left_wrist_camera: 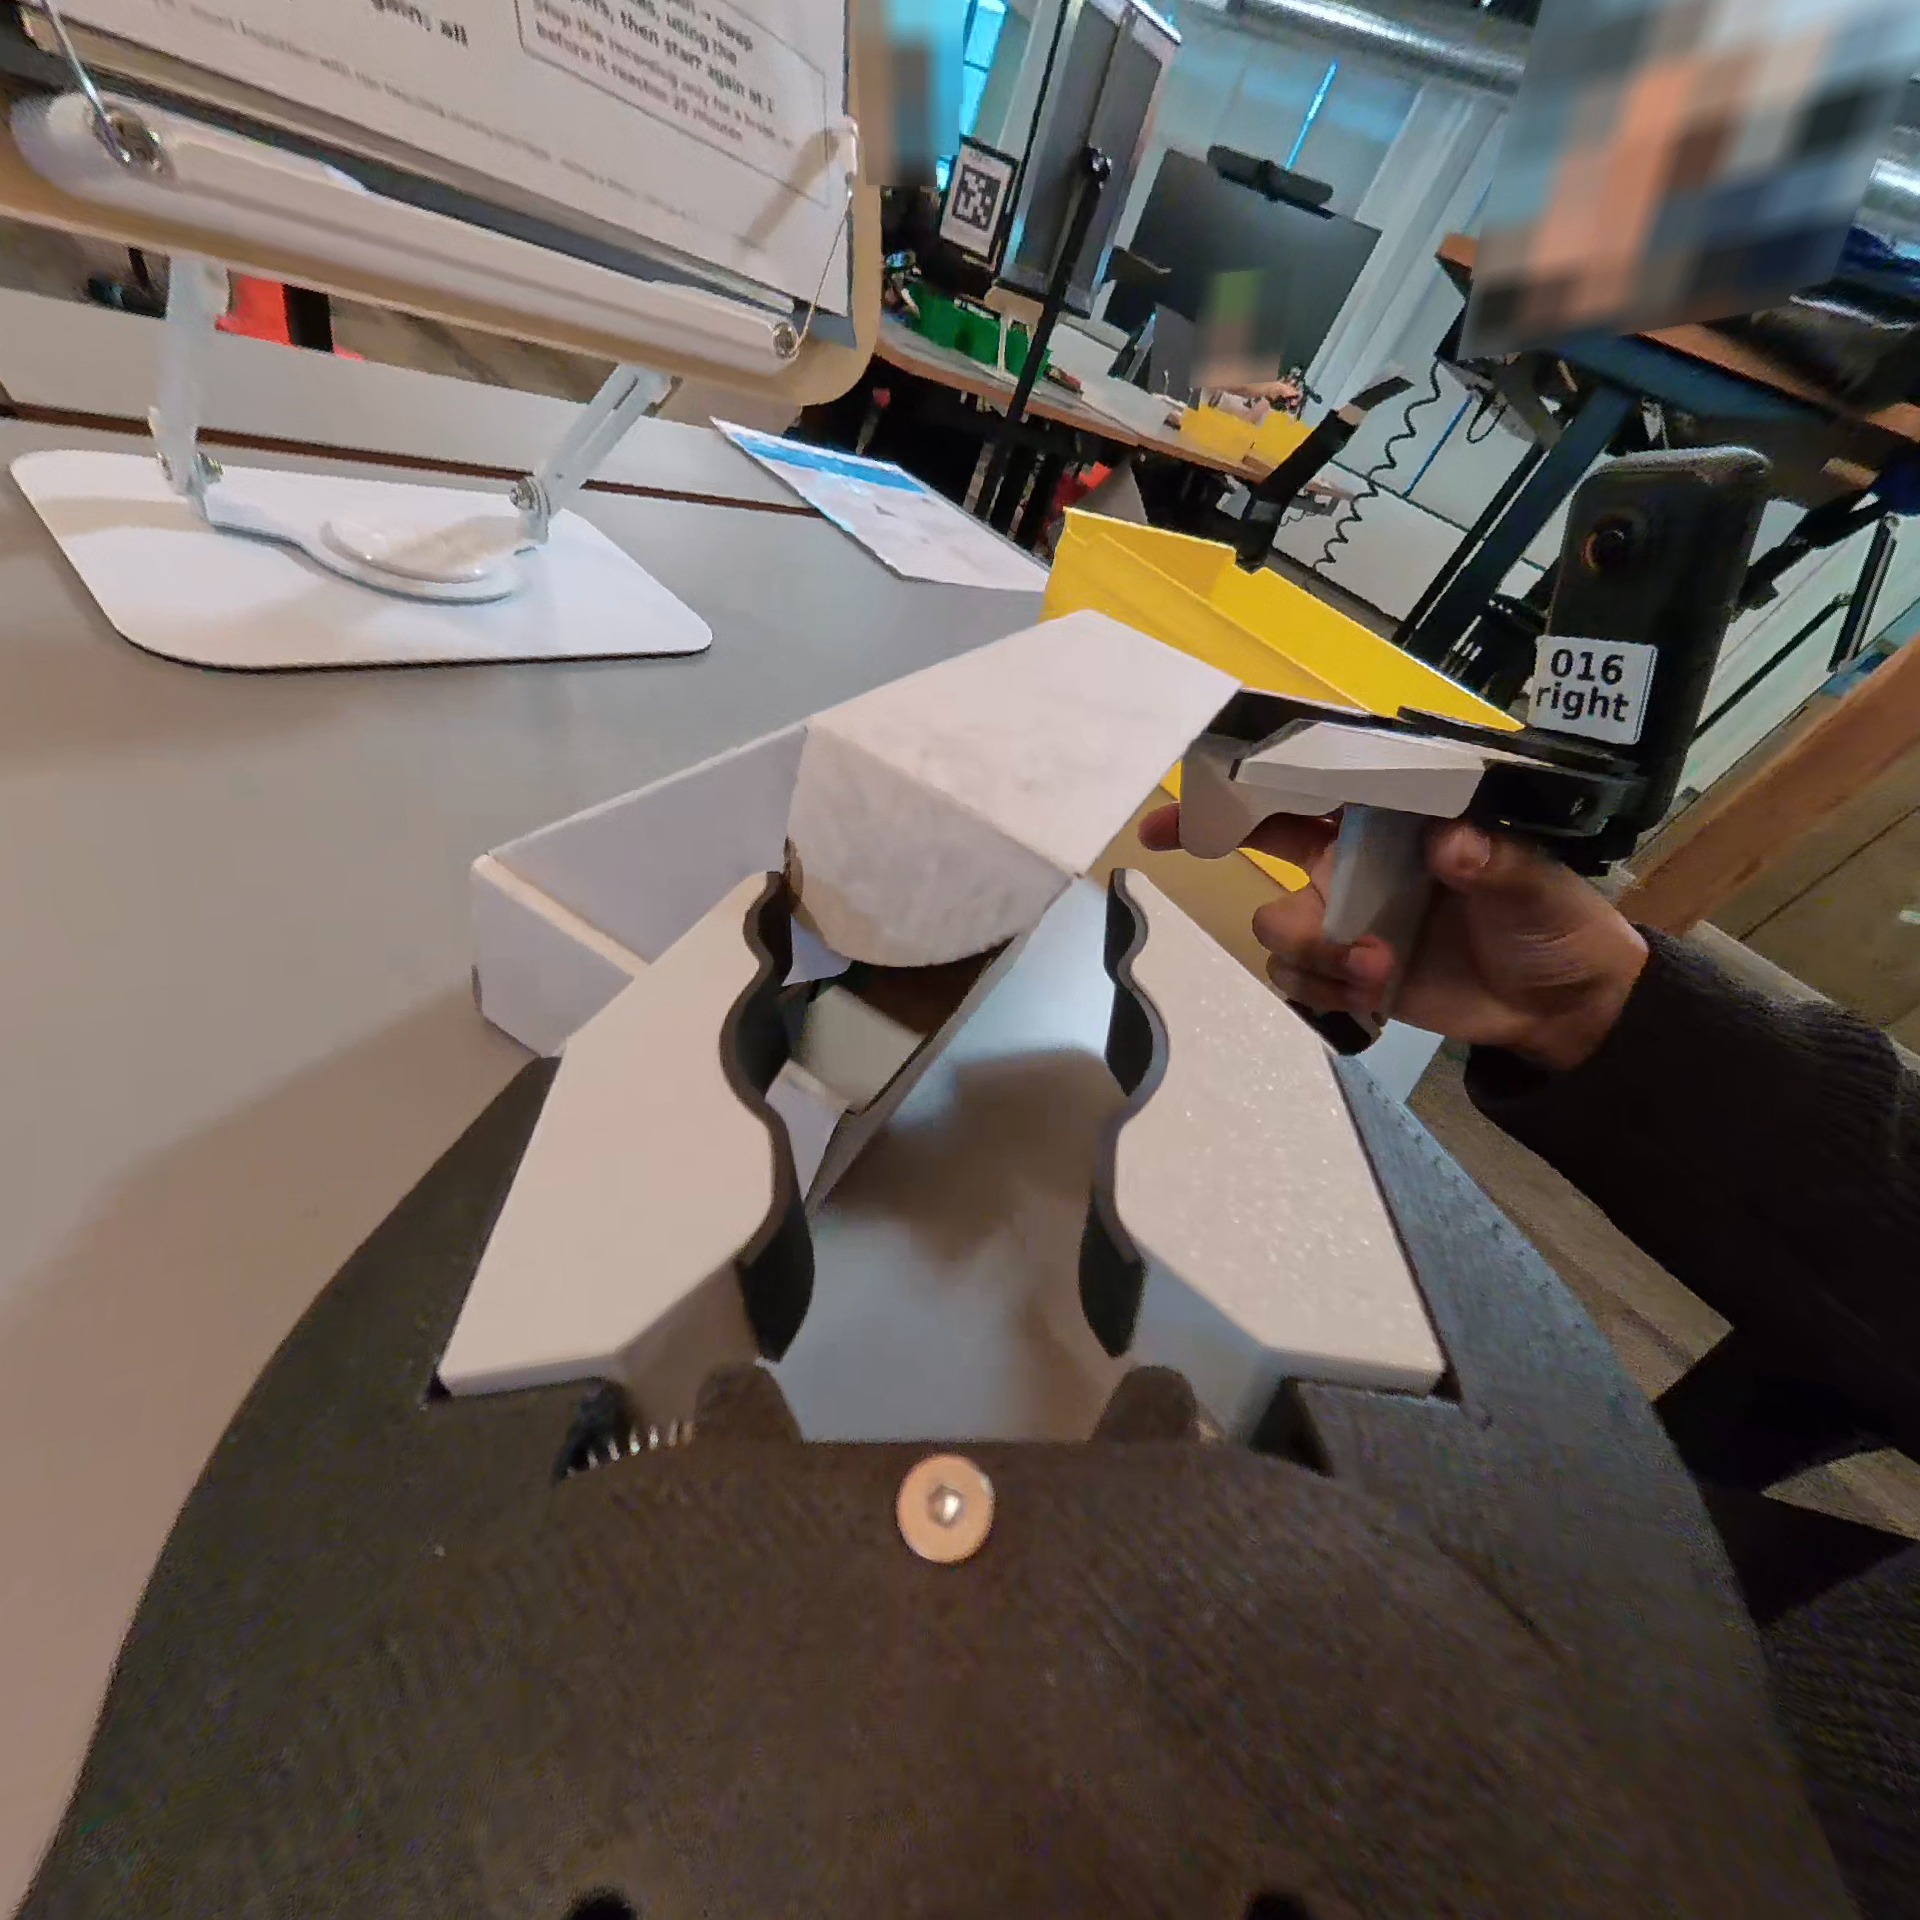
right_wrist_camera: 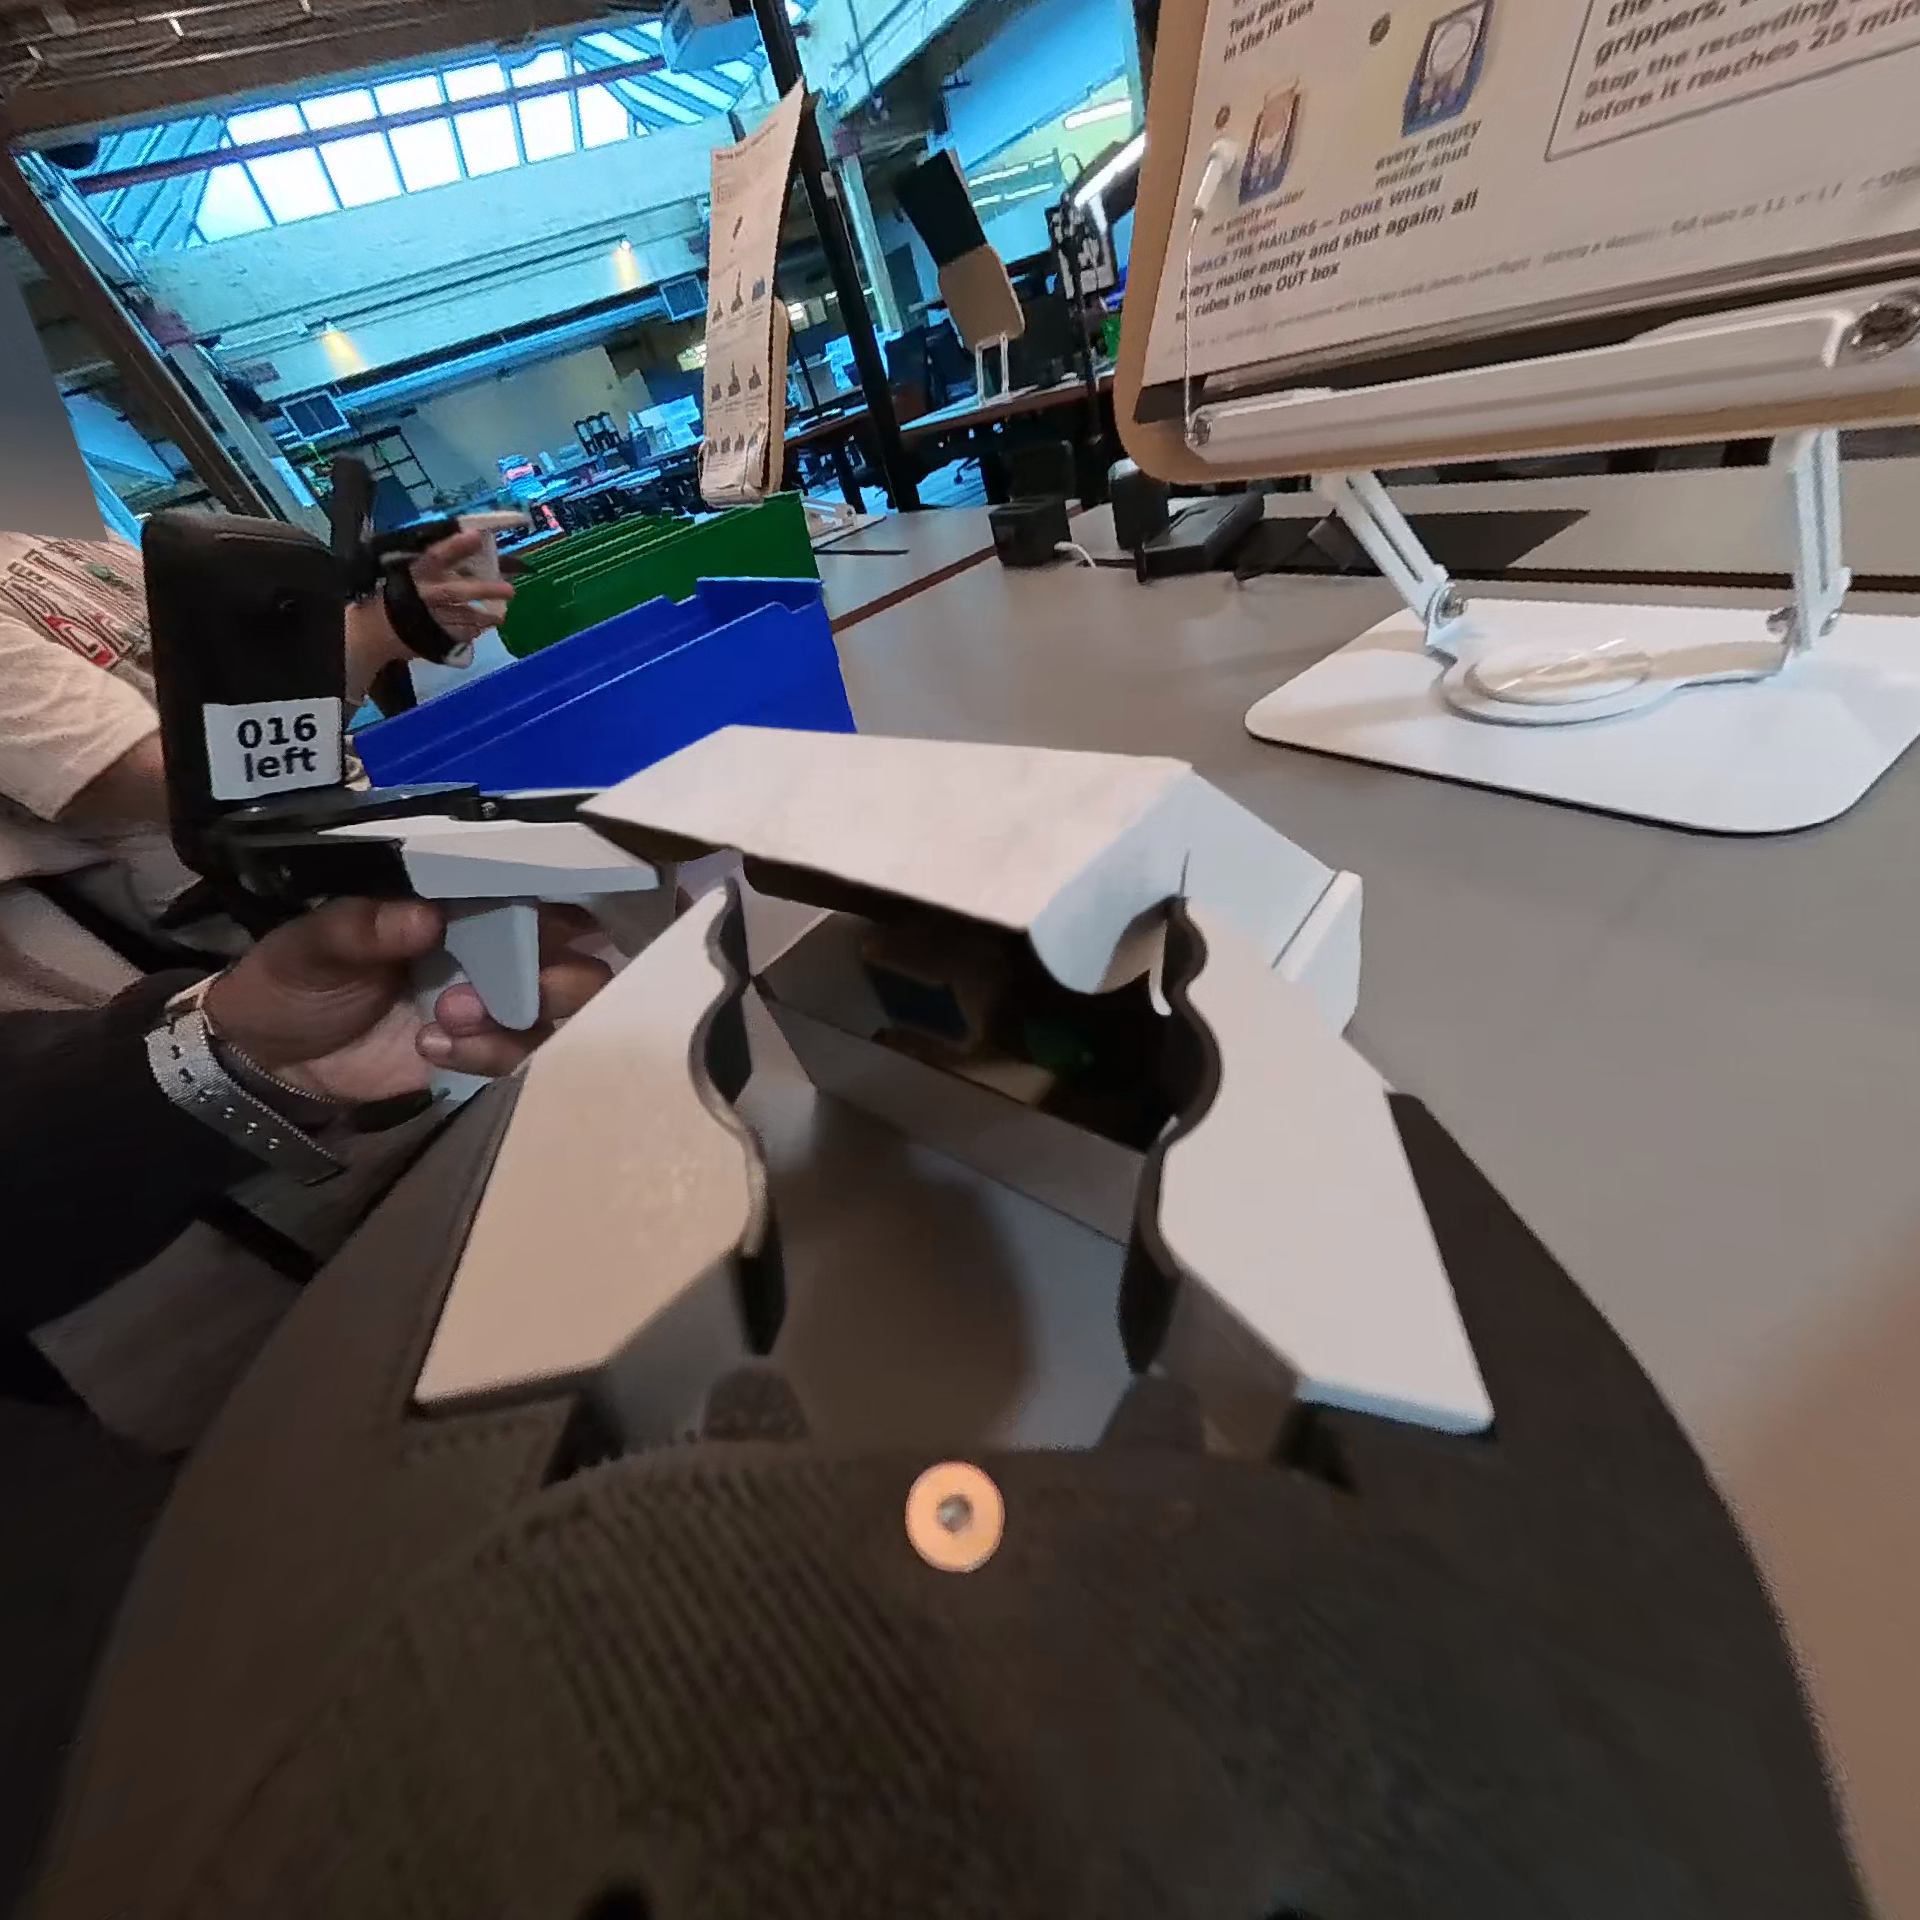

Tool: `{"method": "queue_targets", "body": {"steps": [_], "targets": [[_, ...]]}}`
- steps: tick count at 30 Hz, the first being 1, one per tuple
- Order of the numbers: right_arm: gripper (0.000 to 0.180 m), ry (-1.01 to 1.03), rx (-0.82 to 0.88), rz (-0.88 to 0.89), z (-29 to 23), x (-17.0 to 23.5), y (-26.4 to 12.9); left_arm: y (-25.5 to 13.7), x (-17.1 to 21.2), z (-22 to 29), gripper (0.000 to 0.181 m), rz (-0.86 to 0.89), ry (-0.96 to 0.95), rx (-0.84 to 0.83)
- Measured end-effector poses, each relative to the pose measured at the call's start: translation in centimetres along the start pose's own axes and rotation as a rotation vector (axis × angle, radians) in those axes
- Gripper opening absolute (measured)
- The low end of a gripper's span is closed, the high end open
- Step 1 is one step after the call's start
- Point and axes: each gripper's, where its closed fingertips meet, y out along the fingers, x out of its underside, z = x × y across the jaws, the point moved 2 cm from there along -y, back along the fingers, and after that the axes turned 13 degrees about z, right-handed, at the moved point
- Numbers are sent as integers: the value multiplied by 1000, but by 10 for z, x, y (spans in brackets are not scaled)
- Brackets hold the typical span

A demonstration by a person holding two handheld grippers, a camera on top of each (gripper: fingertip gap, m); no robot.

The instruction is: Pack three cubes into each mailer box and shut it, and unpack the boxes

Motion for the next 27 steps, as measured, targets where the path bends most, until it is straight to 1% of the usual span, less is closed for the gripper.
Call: {"method": "queue_targets", "body": {"steps": [1, 3, 6, 8, 11, 13, 14, 16, 17, 18, 20, 22, 27], "targets": [[79, 6, 0, -9, 1, 1, -1, -1, 1, -2, 56, -10, -5, -10], [78, -10, 1, -24, 3, 3, -3, -2, 6, -3, 55, -35, 0, -13], [78, -59, 14, -10, 8, -1, -8, -4, 8, -4, 57, -50, 15, -22], [75, -91, 35, 28, 13, -8, -12, -7, 5, -5, 62, -34, 44, -46], [70, -148, 64, 91, 17, -19, -16, -13, -11, -7, 64, 80, 176, -109], [67, -170, 56, 100, 14, -19, -14, -13, -15, 0, 62, 119, 270, -102], [67, -173, 45, 90, 12, -16, -13, -11, -12, 5, 62, 108, 297, -81], [66, -186, 21, 59, 7, -10, -9, -7, -4, 14, 64, 81, 291, -31], [64, -204, 15, 45, 5, -7, -8, -6, -2, 15, 64, 78, 279, -30], [64, -231, 23, 32, 5, -5, -7, -5, -1, 15, 60, 75, 274, -33], [60, -320, 41, -16, 8, 2, -8, -5, 2, 13, 55, 54, 282, -39], [59, -400, 44, -56, 9, 8, -8, -5, 5, 10, 51, 36, 305, -50], [59, -520, 7, -128, 8, 17, -13, -5, 9, 7, 52, 3, 391, -68]]}}
